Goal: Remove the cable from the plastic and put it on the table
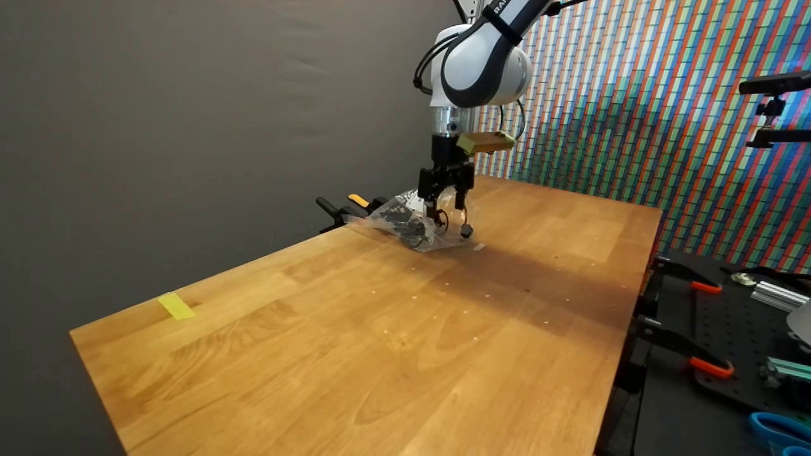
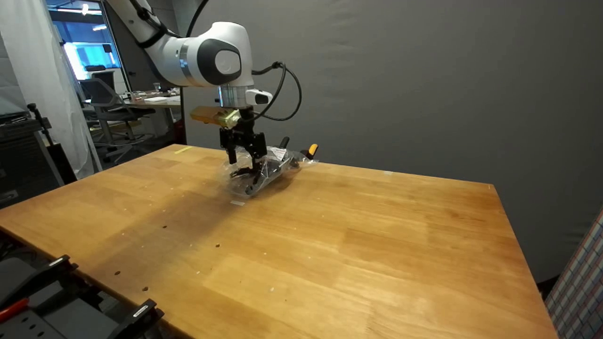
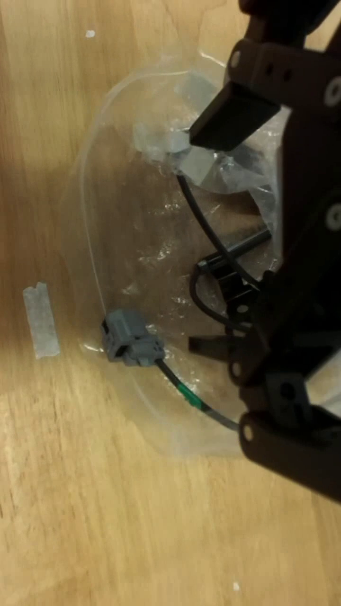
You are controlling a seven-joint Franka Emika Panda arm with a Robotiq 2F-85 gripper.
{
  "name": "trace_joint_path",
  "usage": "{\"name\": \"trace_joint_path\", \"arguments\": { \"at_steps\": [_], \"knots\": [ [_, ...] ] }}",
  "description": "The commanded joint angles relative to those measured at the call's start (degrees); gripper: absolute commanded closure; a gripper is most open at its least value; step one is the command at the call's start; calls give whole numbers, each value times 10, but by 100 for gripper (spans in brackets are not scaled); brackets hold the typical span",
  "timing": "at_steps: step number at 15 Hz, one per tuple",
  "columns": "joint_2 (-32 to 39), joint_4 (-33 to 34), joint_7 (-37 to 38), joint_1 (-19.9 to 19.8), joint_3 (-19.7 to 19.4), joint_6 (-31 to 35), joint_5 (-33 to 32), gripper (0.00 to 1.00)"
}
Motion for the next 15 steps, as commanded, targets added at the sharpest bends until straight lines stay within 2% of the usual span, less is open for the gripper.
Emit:
{"name": "trace_joint_path", "arguments": {
  "at_steps": [1,4,8,15],
  "knots": [
    [-1,-14,-16,-17,-3,2,14,0],
    [-8,-31,-1,-13,-20,2,-3,0],
    [-1,-49,3,-18,-26,26,6,0],
    [8,-41,37,-12,-48,99,1,0]
  ]
}}
